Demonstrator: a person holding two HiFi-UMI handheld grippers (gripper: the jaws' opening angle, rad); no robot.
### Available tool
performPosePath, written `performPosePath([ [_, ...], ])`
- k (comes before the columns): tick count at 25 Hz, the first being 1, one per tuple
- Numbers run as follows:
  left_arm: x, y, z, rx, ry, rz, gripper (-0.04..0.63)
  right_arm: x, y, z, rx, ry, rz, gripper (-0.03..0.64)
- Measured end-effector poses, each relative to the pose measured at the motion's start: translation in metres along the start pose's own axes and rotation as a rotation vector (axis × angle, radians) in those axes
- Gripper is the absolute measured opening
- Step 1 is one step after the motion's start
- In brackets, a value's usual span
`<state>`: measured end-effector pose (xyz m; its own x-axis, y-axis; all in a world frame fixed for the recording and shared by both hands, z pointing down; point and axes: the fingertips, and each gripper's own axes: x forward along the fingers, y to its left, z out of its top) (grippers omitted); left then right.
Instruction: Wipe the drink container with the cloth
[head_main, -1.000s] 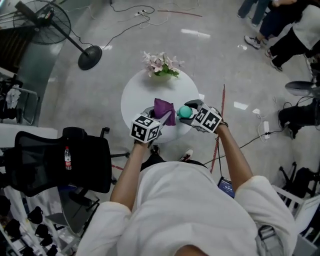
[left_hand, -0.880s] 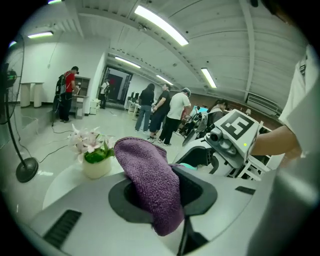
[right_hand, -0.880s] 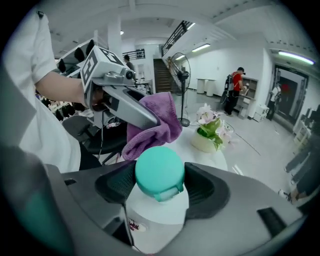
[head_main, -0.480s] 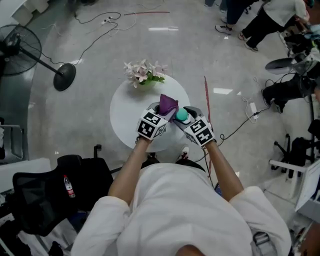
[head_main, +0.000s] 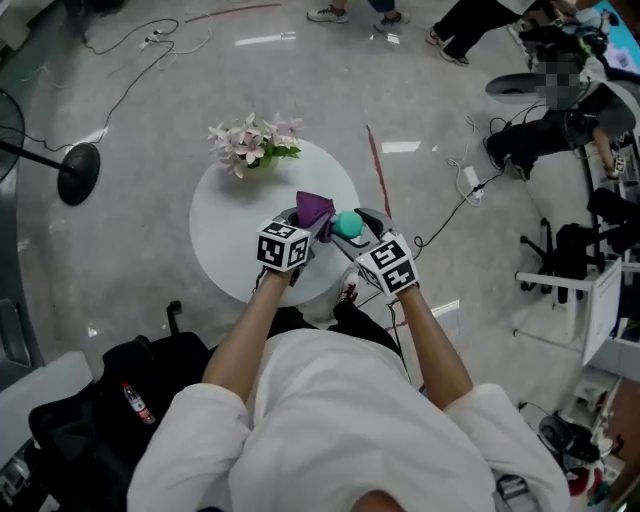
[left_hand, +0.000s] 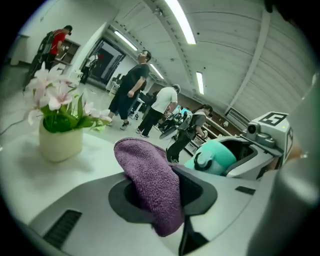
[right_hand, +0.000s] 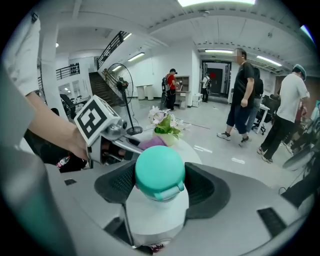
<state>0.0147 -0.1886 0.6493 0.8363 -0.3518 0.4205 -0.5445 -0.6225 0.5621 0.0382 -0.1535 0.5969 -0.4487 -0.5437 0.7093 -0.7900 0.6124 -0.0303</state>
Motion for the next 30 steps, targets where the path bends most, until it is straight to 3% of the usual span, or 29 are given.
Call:
performPosePath([
  [3,0.013,0.014,-0.014,-0.058,0.014,-0.017,0.124,0.001,-0.001,0.0,0.023,0.011,-0.024,0.307],
  [7,0.033,0.038,-0.033,-0.062,0.082,-0.013,0.124,0.007,-0.002,0.001,0.056,0.022,-0.057,0.307],
  [14,0.063,0.066,-0.081,-0.043,0.253,0.038,0.124,0.003,-0.003,-0.004,0.098,0.022,-0.089,0.308],
  [17,0.069,0.068,-0.082,0.019,0.278,0.063,0.121,0.004,-0.005,-0.005,0.116,0.01,-0.095,0.311],
  [22,0.053,0.071,-0.078,-0.036,0.241,0.138,0.124,0.006,-0.001,-0.009,0.05,0.051,-0.062,0.318],
  [25,0.023,0.069,-0.066,-0.056,0.177,0.228,0.124,0.002,0.004,-0.01,-0.029,0.064,-0.002,0.348],
  [30,-0.023,0.037,-0.054,-0.073,0.074,0.301,0.124,-0.021,0.0,-0.008,-0.176,0.033,0.12,0.376],
])
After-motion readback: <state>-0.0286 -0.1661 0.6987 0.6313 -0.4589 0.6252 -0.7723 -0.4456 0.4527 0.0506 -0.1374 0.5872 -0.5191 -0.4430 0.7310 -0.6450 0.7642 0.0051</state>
